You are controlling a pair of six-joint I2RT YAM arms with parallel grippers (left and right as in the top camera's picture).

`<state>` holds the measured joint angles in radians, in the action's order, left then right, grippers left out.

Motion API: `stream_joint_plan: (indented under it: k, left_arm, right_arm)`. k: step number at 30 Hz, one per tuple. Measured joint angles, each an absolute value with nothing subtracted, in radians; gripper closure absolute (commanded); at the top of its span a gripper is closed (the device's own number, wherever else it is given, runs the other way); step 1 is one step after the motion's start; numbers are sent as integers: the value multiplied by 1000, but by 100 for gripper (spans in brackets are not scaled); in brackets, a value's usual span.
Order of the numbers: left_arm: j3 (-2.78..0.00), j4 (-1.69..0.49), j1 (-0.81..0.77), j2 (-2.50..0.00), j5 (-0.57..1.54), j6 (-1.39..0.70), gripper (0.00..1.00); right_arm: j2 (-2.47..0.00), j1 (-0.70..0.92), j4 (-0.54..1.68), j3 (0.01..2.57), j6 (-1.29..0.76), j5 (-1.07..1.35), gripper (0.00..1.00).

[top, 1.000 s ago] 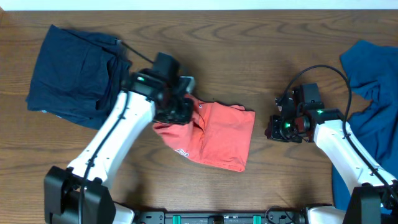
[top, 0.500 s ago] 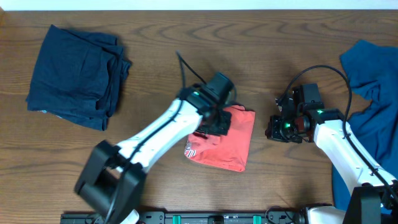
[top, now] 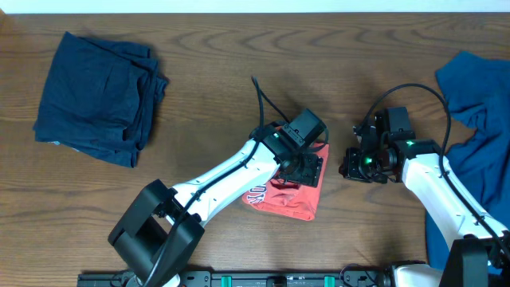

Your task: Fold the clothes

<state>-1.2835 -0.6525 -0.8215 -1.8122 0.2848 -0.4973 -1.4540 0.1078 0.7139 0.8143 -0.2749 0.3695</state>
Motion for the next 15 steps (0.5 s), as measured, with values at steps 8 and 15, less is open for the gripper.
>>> stream_joint_plan:
  k: [8, 15]
  left_arm:
    - [-1385, -822, -759, -1766, 276, -471, 20]
    - [-1439, -962, -714, -1642, 122, -445, 94]
  right_arm:
    - [-1454, 107, 714, 814, -273, 368, 77]
    - [-1413, 107, 714, 814, -252, 361, 74]
